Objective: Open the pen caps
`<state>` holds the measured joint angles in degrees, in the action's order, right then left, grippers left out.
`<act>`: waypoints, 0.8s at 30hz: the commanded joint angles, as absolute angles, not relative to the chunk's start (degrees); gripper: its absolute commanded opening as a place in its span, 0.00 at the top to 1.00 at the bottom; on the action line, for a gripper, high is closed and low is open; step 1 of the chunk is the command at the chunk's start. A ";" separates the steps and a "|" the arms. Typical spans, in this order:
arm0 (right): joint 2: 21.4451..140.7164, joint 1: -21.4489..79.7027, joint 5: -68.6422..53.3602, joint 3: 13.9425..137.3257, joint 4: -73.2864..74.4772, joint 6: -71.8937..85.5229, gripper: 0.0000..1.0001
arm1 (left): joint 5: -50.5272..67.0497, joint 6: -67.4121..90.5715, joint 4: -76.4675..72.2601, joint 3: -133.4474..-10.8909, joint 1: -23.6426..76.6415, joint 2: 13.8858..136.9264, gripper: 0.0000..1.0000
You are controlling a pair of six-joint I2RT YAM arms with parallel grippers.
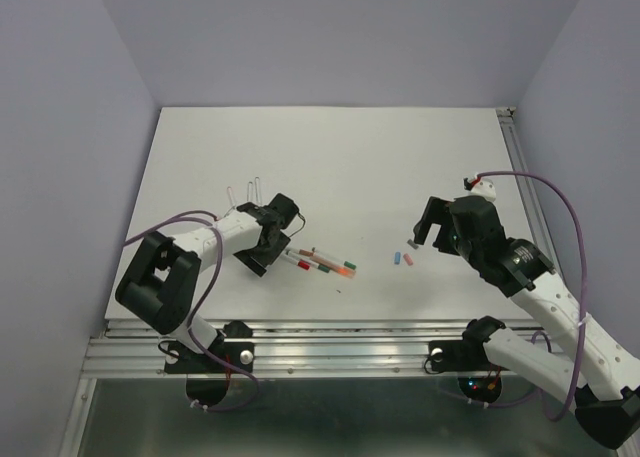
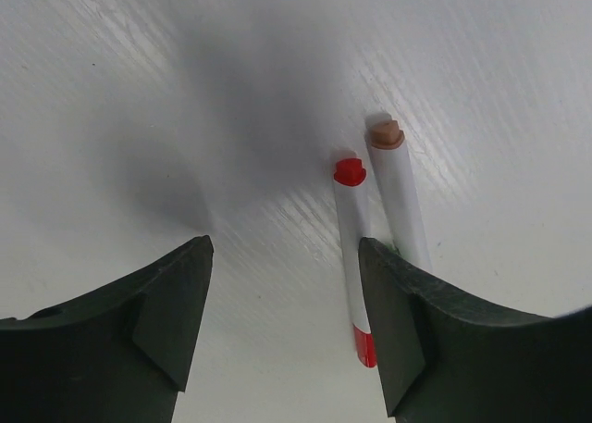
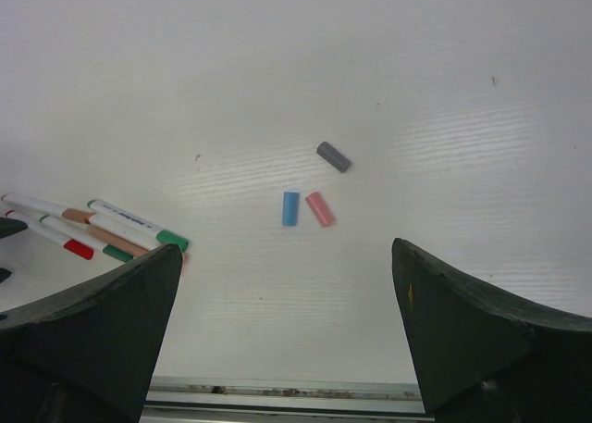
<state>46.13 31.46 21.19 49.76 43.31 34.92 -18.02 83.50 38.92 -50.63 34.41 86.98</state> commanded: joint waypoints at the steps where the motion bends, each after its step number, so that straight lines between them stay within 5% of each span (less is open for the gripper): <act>1: 45.35 31.20 21.97 48.87 42.98 34.89 0.00 | -19.25 82.97 39.55 -52.30 34.45 88.06 0.27; 9: 45.09 31.20 22.24 48.78 43.15 35.07 0.00 | -18.20 82.79 37.88 -50.63 34.45 89.65 0.37; 20: 45.53 31.20 22.59 48.69 43.15 35.33 0.00 | -16.44 80.95 34.89 -50.36 34.45 93.87 0.38; 24: 45.53 31.20 22.76 48.69 43.15 35.42 0.00 | -16.09 81.39 34.72 -49.66 34.63 94.22 0.46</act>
